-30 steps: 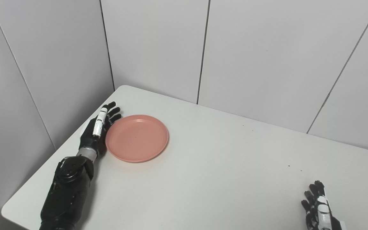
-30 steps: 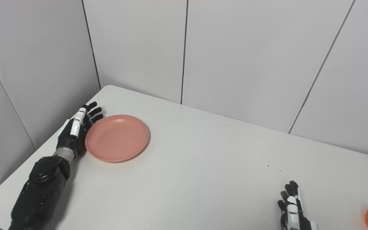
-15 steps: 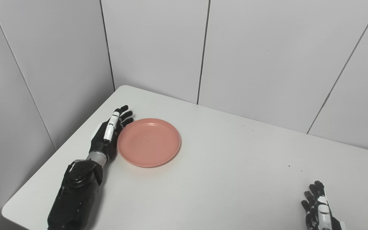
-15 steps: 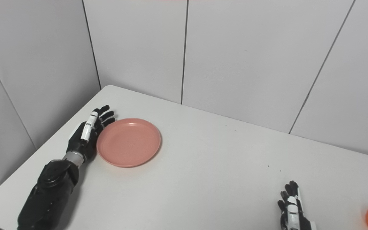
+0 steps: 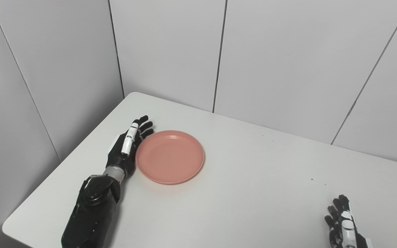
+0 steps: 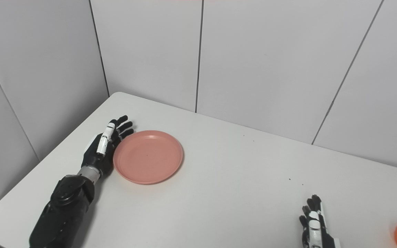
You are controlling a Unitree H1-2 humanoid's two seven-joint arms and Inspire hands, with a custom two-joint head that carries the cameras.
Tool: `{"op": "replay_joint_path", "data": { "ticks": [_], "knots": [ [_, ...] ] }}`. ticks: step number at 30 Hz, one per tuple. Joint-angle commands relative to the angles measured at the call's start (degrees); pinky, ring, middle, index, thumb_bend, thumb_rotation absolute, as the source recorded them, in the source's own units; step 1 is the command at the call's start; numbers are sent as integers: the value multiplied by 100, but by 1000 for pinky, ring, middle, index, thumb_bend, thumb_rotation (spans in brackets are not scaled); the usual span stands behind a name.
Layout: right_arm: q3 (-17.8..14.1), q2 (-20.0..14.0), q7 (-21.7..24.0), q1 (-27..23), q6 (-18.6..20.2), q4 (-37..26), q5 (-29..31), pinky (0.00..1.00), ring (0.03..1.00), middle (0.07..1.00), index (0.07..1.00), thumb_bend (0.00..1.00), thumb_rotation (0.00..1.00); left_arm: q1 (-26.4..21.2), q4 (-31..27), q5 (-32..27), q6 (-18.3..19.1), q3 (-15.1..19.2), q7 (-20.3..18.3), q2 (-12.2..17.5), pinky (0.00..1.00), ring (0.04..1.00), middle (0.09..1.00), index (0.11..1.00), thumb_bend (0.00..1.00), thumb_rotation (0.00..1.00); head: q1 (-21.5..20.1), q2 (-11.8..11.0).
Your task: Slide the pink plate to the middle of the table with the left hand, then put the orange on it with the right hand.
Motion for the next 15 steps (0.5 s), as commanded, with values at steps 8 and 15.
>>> {"op": "replay_joint_path", "data": {
  "ticks": [8, 15],
  "knots": [
    [23, 113, -48, -58, -202, -170, -52, 1000, 990, 994, 994, 202, 1000, 59, 75, -39, 353, -259, -116, -337, 864, 885, 893, 872, 371, 1000, -167, 121],
    [75, 151, -86, -68, -234, -124, -187, 1000, 987, 995, 994, 217, 1000, 68, 25, -48, 376, -392, -178, -480, 883, 896, 902, 884, 370, 1000, -351, 181]
  ]
}}
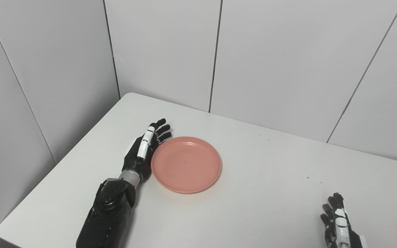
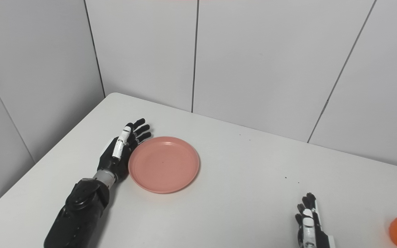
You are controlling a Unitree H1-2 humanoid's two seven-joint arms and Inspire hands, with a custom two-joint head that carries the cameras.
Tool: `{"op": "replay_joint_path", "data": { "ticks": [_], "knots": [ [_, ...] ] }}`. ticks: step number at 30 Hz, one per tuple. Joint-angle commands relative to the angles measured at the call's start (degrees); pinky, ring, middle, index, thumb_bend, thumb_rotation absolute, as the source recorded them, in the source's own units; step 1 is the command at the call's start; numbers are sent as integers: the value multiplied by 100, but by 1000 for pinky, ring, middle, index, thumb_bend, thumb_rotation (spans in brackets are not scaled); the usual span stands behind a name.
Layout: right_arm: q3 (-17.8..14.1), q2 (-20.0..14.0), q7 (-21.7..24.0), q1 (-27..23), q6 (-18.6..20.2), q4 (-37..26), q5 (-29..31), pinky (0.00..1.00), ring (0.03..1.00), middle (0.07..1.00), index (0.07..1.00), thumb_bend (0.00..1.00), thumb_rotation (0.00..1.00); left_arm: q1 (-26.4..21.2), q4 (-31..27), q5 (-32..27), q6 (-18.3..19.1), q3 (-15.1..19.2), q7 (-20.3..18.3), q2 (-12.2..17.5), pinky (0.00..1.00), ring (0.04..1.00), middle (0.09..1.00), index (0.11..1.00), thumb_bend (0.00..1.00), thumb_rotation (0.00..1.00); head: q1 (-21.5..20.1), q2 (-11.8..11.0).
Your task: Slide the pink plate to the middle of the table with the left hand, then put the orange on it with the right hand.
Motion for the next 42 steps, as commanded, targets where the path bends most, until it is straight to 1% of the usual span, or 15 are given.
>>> {"op": "replay_joint_path", "data": {
  "ticks": [1, 4, 7, 13, 17, 25, 29, 33, 37, 42],
  "knots": [
    [25, 50, -18, -78, -249, -100, -34, 1000, 990, 997, 996, 219, 1000, 117, 155, -43, 365, -94, -104, -82, 889, 899, 906, 890, 368, 1000, -62, 28],
    [28, 74, -37, -85, -276, -75, -33, 1000, 987, 994, 991, 225, 1000, 106, 178, -72, 351, -147, -204, -128, 895, 905, 911, 897, 359, 1000, -103, 46],
    [35, 88, -46, -79, -322, -50, -46, 1000, 988, 995, 992, 238, 1000, 89, 186, -56, 386, -203, -211, -208, 887, 901, 907, 893, 361, 1000, -124, 69],
    [55, 108, -60, -90, -375, -19, -62, 1000, 985, 994, 989, 240, 1000, 25, 209, -95, 459, -319, -271, -347, 904, 911, 916, 905, 357, 1000, -222, 125],
    [48, 187, -154, -92, -279, -44, -101, 996, 975, 981, 978, 241, 1000, -13, 194, -98, 440, -395, -350, -434, 913, 920, 925, 913, 370, 1000, -314, 144],
    [90, 213, -171, -97, -284, -74, -199, 1000, 977, 984, 985, 223, 1000, 41, -209, 224, 693, -591, -73, -621, 897, 905, 912, 894, 370, 1000, -455, 217],
    [91, 271, -229, -95, -240, -101, -202, 995, 971, 978, 980, 226, 1000, 111, -318, 245, 740, -682, -136, -673, 905, 909, 914, 897, 375, 1000, -553, 249],
    [115, 316, -270, -86, -211, -121, -232, 988, 966, 974, 976, 245, 1000, 150, -347, 226, 785, -872, -276, -732, 917, 921, 922, 902, 384, 1000, -670, 295],
    [154, 349, -342, -95, -194, -140, -311, 973, 962, 969, 970, 238, 1000, 147, -340, 349, 747, -1022, -275, -792, 908, 917, 921, 904, 376, 1000, -726, 336],
    [186, 403, -357, -103, -106, -208, -341, 985, 968, 975, 975, 230, 1000, 143, -352, 438, 745, -1118, -282, -903, 897, 913, 919, 902, 371, 1000, -863, 429]
  ]
}}
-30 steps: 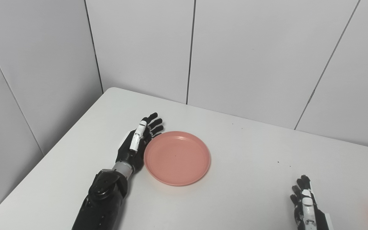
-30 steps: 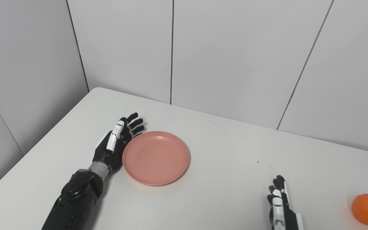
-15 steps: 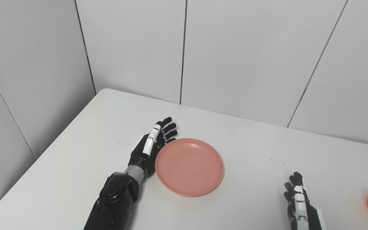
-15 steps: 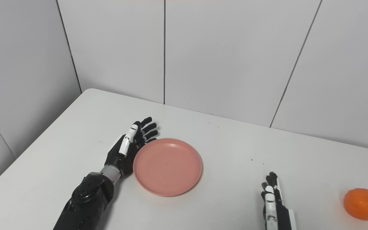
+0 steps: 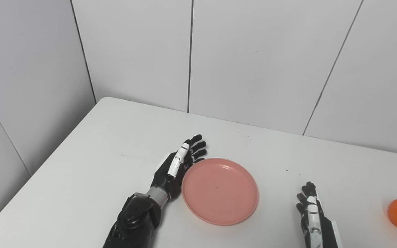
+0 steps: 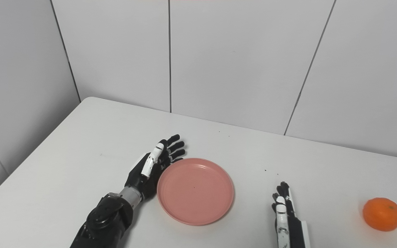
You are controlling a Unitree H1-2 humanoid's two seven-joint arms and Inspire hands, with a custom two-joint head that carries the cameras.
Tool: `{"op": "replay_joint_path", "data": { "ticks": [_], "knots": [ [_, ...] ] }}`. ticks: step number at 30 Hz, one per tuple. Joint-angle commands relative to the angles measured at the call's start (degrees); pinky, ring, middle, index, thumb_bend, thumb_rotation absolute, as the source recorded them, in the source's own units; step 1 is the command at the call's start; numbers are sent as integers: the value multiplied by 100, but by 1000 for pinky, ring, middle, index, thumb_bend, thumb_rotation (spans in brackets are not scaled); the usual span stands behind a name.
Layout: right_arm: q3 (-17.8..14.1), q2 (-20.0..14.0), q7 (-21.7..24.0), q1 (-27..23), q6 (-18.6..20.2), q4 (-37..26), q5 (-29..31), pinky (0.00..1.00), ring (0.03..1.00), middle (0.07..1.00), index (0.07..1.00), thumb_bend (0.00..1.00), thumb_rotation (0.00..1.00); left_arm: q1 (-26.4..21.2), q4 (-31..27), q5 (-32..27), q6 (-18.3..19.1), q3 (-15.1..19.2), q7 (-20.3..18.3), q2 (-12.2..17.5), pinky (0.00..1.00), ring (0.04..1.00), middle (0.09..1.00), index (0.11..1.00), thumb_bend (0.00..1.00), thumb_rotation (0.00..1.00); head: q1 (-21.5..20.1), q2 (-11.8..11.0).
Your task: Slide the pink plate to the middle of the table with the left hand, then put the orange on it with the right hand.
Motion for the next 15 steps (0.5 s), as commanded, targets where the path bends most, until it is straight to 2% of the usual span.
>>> {"op": "replay_joint_path", "data": {
  "ticks": [1, 9, 15],
  "knots": [
    [36, 92, -28, -106, -66, -218, -31, 988, 969, 977, 978, 229, 1000, 131, 72, 53, 338, -82, 19, -90, 900, 913, 919, 902, 371, 1000, 7, 7],
    [47, 216, -123, -136, -147, -174, -151, 963, 954, 965, 965, 219, 1000, 157, 2, 166, 313, -249, -33, -207, 891, 906, 914, 903, 372, 1000, -290, 115],
    [74, 316, -188, -166, -48, -190, -206, 968, 953, 963, 962, 230, 1000, 174, -108, 185, 298, -321, 9, -319, 890, 903, 913, 904, 371, 1000, -498, 203]
  ]
}}
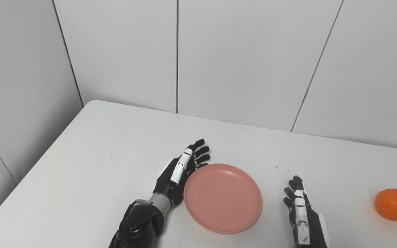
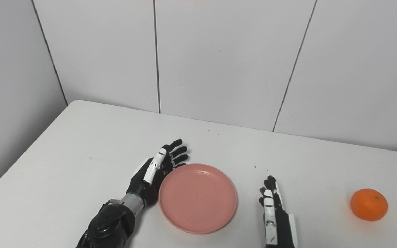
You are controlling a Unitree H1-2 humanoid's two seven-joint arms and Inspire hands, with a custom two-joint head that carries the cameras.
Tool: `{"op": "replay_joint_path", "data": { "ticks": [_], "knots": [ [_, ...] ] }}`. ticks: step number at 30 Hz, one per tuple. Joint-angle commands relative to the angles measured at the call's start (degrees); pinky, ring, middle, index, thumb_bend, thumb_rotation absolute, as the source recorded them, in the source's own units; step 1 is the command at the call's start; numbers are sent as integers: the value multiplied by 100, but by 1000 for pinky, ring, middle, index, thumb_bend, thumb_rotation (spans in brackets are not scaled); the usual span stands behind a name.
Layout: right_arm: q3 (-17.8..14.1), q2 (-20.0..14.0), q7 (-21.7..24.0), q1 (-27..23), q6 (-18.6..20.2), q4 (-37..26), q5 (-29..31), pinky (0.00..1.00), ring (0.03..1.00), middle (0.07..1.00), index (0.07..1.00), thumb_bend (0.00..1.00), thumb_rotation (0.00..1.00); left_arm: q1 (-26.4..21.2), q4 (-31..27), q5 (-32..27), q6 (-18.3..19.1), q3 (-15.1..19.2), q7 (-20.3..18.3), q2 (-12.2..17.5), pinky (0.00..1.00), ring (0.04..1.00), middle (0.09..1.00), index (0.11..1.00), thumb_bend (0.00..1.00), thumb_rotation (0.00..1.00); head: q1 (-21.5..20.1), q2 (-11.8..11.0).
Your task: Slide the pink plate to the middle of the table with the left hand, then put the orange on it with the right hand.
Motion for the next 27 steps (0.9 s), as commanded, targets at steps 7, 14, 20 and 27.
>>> {"op": "replay_joint_path", "data": {
  "ticks": [7, 14, 20, 27],
  "knots": [
    [46, 189, -116, -207, 17, -217, -90, 961, 949, 958, 956, 226, 1000, 246, -156, 196, 170, -62, 134, -244, 926, 930, 940, 927, 376, 1000, -205, 112],
    [-10, 201, -165, -267, 61, -227, -145, 955, 942, 949, 951, 238, 1000, 310, -144, 245, 22, -18, 98, -264, 953, 954, 959, 943, 377, 1000, -349, 202],
    [-43, 177, -257, -362, 58, -275, -385, 917, 919, 932, 932, 237, 1000, 351, -131, 274, -123, 33, 149, -285, 948, 955, 958, 943, 386, 1000, -663, 302],
    [28, -10, -334, -553, 565, -727, -1096, 916, 910, 924, 927, 222, 1000, 426, -141, 191, -183, 137, 67, -204, 933, 939, 942, 933, 380, 1000, -1475, 263]
  ]
}}
